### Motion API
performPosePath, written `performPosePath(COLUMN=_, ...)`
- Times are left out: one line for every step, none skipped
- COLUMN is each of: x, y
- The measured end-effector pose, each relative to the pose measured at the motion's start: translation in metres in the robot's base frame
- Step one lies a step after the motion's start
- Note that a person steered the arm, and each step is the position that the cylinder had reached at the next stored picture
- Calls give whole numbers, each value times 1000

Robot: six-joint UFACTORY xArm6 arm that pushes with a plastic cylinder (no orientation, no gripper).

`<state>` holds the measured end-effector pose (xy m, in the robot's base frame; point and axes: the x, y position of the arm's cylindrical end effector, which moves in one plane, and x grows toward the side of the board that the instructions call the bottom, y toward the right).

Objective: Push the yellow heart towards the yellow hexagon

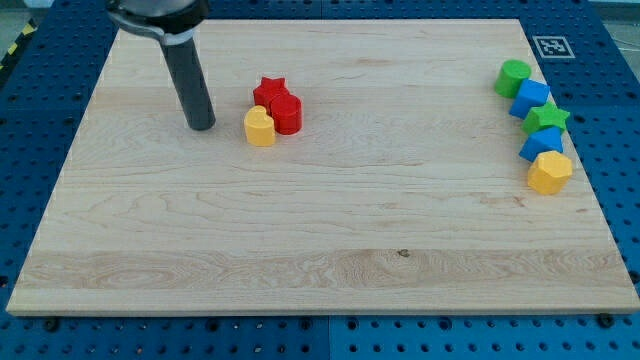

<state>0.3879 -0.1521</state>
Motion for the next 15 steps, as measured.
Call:
performPosePath(x=-4, y=7)
performPosePath(x=4, y=25)
performPosePath(x=7, y=43)
performPosePath(x=8, y=63)
performPosePath(x=14, y=84)
performPosePath(x=28, y=90)
performPosePath(x=32, y=90)
performPosePath(x=45, y=98)
performPosePath(x=53, y=101)
performPosePath(x=66, y=113)
performPosePath(x=70, y=119)
performPosePath(x=71, y=117)
performPosePath(x=80, y=117)
performPosePath(x=91, y=119)
performPosePath(x=93, y=138)
